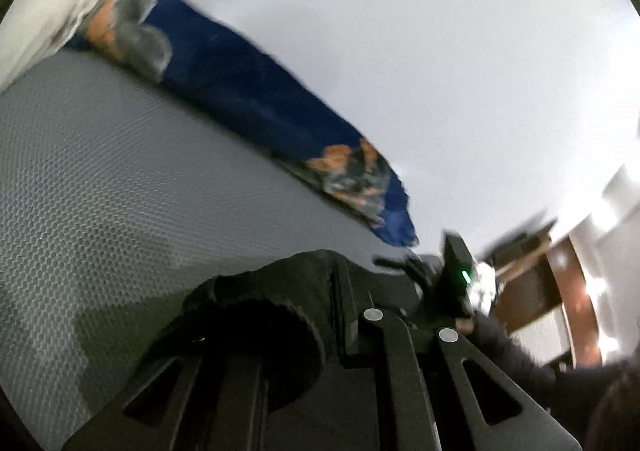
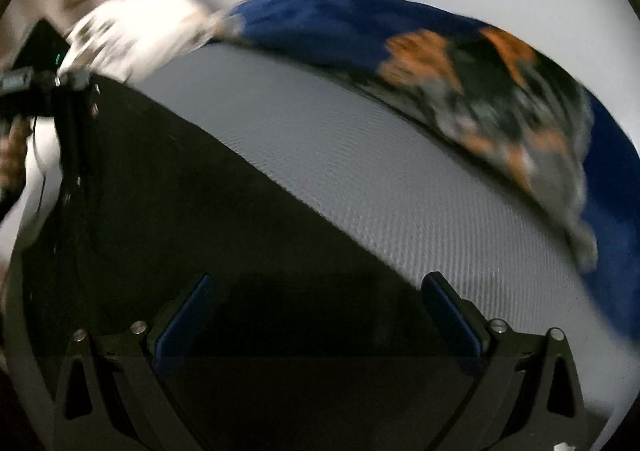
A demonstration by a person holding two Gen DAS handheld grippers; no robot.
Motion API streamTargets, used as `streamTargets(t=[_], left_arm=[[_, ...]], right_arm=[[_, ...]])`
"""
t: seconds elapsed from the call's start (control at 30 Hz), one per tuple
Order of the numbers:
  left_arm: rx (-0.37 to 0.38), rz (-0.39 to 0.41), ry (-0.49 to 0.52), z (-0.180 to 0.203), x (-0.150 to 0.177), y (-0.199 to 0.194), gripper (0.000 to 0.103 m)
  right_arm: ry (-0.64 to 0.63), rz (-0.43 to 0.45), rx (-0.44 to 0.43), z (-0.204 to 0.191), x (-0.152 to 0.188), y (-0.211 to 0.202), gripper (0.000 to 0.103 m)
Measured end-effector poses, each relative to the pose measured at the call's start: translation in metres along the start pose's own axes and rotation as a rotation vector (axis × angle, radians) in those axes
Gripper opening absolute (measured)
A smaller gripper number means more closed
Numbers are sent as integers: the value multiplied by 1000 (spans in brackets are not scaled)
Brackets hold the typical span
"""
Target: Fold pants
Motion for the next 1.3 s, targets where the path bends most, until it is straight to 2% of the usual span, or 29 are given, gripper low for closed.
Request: streamTargets(t=[0.07, 0.13, 0.17, 0.23, 0.27, 0.4, 0.47, 0.53, 0.77, 0.93, 1.1, 1.3], left_arm=[[9, 5, 20, 10, 5, -8, 9], [8, 6, 28, 14, 9, -16, 9], [3, 10, 36, 16, 11, -19, 10], [-20, 11, 52, 18, 15, -23, 10], [-29, 11, 56, 18, 16, -25, 10], [-64, 20, 29, 13, 18, -28, 9], [-82, 30, 27, 13, 17, -29, 10], [-97, 32, 21, 11, 17, -28, 10], [-150, 30, 10, 3, 15, -20, 10], [-164, 36, -8, -5, 13, -13, 10], [-193, 36, -24, -13, 16, -7, 10], [-230, 49, -12, -19, 13, -10, 10]], right_arm=[[-59, -45, -70, -1, -8, 7, 99], [-89, -110, -139, 0, -9, 16, 89], [-104, -156, -190, 1, -7, 22, 87], [-114, -196, -226, 5, -5, 28, 70], [-117, -226, -263, 7, -1, 31, 68], [-132, -296, -303, 22, 15, 36, 61], [-117, -318, -317, 32, 26, 34, 53], [-120, -302, -312, 39, 30, 30, 45], [-136, -288, -253, 55, 43, 22, 40], [-119, -264, -185, 67, 45, 18, 27], [-148, -244, -38, 57, 45, 16, 11], [-139, -171, 149, 46, 38, -11, 8]])
Point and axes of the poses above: each gripper's, at about its wrist camera, not at the fingertips, and y roughly the way its jaws point, z to its right, x to its underside, the point moved 10 cm from there along y, roughly the way its jaws point, and after that the axes turned 5 degrees about -x, right-handed, at the moved point
